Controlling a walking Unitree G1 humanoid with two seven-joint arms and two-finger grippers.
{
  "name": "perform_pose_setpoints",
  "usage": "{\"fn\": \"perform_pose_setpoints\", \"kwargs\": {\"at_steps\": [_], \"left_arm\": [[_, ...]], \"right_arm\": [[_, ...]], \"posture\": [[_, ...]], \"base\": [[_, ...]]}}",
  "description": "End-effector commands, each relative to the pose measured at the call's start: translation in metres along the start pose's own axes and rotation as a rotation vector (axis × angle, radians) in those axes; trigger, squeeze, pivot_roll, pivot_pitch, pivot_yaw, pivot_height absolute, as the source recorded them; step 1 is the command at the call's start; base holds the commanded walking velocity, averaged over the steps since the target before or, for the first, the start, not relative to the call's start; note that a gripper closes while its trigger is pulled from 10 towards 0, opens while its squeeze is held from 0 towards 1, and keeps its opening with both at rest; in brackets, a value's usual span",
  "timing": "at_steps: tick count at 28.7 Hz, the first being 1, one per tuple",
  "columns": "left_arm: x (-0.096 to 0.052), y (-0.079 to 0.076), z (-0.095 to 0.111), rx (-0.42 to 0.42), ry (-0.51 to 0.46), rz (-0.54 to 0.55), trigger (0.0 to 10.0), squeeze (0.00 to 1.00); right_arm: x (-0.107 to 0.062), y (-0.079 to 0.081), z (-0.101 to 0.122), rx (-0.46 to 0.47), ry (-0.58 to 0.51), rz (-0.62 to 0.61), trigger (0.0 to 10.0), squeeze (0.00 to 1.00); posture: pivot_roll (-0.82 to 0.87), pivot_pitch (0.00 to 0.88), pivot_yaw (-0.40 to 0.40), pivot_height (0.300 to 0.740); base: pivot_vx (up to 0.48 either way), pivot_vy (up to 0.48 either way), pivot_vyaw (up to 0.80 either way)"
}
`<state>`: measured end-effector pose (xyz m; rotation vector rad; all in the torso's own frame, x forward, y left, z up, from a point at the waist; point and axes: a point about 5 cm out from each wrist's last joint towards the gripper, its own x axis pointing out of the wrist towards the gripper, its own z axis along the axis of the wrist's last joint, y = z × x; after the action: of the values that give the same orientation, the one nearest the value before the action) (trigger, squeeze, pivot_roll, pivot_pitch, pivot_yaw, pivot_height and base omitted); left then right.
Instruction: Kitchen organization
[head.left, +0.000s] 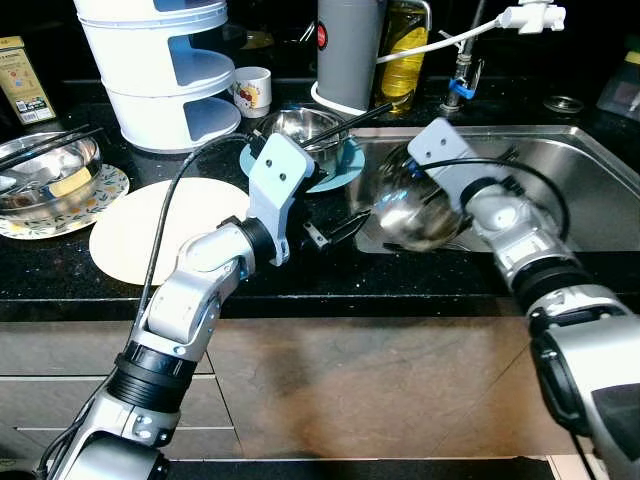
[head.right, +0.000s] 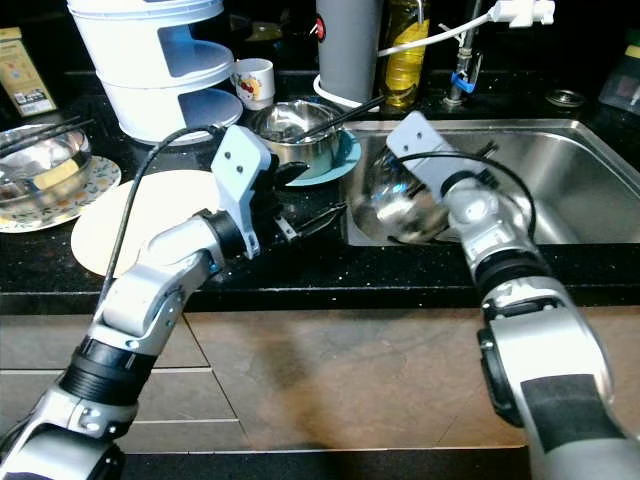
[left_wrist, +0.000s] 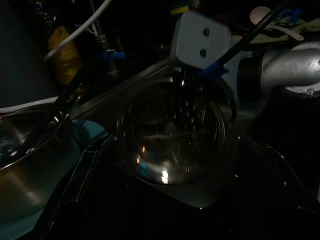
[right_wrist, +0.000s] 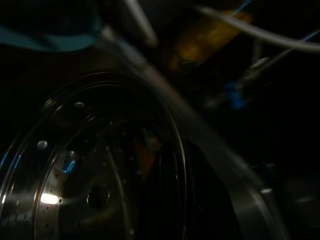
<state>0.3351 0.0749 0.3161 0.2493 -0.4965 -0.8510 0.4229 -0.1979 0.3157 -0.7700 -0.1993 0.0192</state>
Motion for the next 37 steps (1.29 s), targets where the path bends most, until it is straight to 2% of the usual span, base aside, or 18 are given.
{"fn": "perform_pose_setpoints", "kwargs": {"at_steps": [1,4,11,12,14,15,18,20,21,22,26,27,29,31,32,33,34,37], "left_arm": [[0.002,0.000,0.003,0.000,-0.018,-0.015,10.0,0.00],[0.002,0.000,0.003,-0.001,-0.019,-0.014,10.0,0.00],[0.003,-0.005,-0.002,-0.039,0.012,-0.060,10.0,0.00],[0.002,-0.007,-0.005,-0.079,0.042,-0.067,10.0,0.00],[0.001,-0.007,-0.007,-0.103,0.057,-0.068,10.0,0.00],[0.000,-0.011,-0.011,-0.137,0.102,-0.090,10.0,0.00],[-0.002,-0.012,-0.013,-0.123,0.148,-0.113,10.0,0.00],[-0.003,-0.012,-0.014,-0.116,0.172,-0.115,10.0,0.00],[-0.003,-0.011,-0.015,-0.096,0.184,-0.103,10.0,0.00],[-0.004,-0.010,-0.014,-0.083,0.184,-0.098,10.0,0.00],[-0.003,-0.009,-0.013,-0.065,0.179,-0.092,10.0,0.00],[-0.003,-0.009,-0.013,-0.066,0.179,-0.091,10.0,0.00],[-0.003,-0.009,-0.012,-0.068,0.178,-0.087,10.0,0.00],[-0.003,-0.009,-0.012,-0.070,0.183,-0.084,10.0,0.00],[-0.003,-0.009,-0.011,-0.068,0.184,-0.082,10.0,0.00],[-0.003,-0.009,-0.011,-0.067,0.185,-0.080,10.0,0.00],[-0.003,-0.009,-0.010,-0.067,0.184,-0.077,10.0,0.00],[-0.003,-0.008,-0.010,-0.065,0.178,-0.073,10.0,0.00]], "right_arm": [[0.000,-0.001,0.000,0.083,0.010,0.011,0.0,0.00],[0.001,0.002,0.000,0.085,0.026,0.040,0.0,0.00],[0.001,0.011,-0.003,-0.013,0.071,0.113,0.0,0.00],[0.002,0.011,-0.003,-0.019,0.074,0.122,1.6,0.00],[0.002,0.011,-0.003,-0.022,0.074,0.125,1.6,0.00],[0.002,0.011,-0.002,-0.021,0.074,0.129,1.5,0.00],[0.002,0.011,-0.001,-0.016,0.072,0.131,0.9,0.00],[0.002,0.011,-0.001,-0.015,0.073,0.134,1.2,0.00],[0.002,0.011,-0.001,-0.019,0.076,0.135,6.2,0.00],[0.002,0.012,-0.001,-0.021,0.077,0.136,9.6,0.00],[0.002,0.012,-0.001,-0.019,0.081,0.141,10.0,0.00],[0.002,0.012,-0.001,-0.018,0.082,0.143,10.0,0.15],[0.002,0.011,-0.001,-0.019,0.082,0.142,10.0,0.70],[0.002,0.011,-0.001,-0.020,0.083,0.142,10.0,0.72],[0.002,0.011,0.000,-0.023,0.083,0.138,10.0,0.89],[0.002,0.010,0.000,-0.029,0.083,0.134,10.0,0.80],[0.002,0.010,0.000,-0.034,0.082,0.132,10.0,0.00],[0.002,0.010,0.000,-0.042,0.079,0.126,10.0,0.00]], "posture": [[0.07,0.236,0.018,0.740],[0.07,0.237,0.014,0.740],[0.07,0.239,0.007,0.740],[0.07,0.239,0.007,0.740],[0.07,0.239,0.007,0.740],[0.07,0.238,0.006,0.740],[0.07,0.237,0.005,0.740],[0.07,0.236,0.004,0.740],[0.07,0.236,0.004,0.740],[0.07,0.236,0.004,0.740],[0.07,0.236,0.003,0.740],[0.07,0.236,0.003,0.740],[0.07,0.236,0.003,0.740],[0.07,0.236,0.003,0.740],[0.07,0.236,0.003,0.740],[0.07,0.236,0.003,0.740],[0.07,0.236,0.003,0.740],[0.07,0.236,0.003,0.740]], "base": [[0.000,0.000,0.00],[0.000,0.000,0.00],[0.000,0.000,0.00],[0.000,0.000,0.00],[0.000,0.000,0.00],[0.000,0.000,0.00],[0.000,0.000,0.00],[0.000,0.000,0.00],[0.000,0.000,0.00],[0.000,0.000,0.00],[0.000,0.000,0.00],[0.000,0.000,0.00],[0.000,0.000,0.00],[0.000,0.000,0.00],[0.000,0.000,0.00],[0.000,0.000,0.00],[0.000,0.000,0.00],[0.000,0.000,0.00]]}}
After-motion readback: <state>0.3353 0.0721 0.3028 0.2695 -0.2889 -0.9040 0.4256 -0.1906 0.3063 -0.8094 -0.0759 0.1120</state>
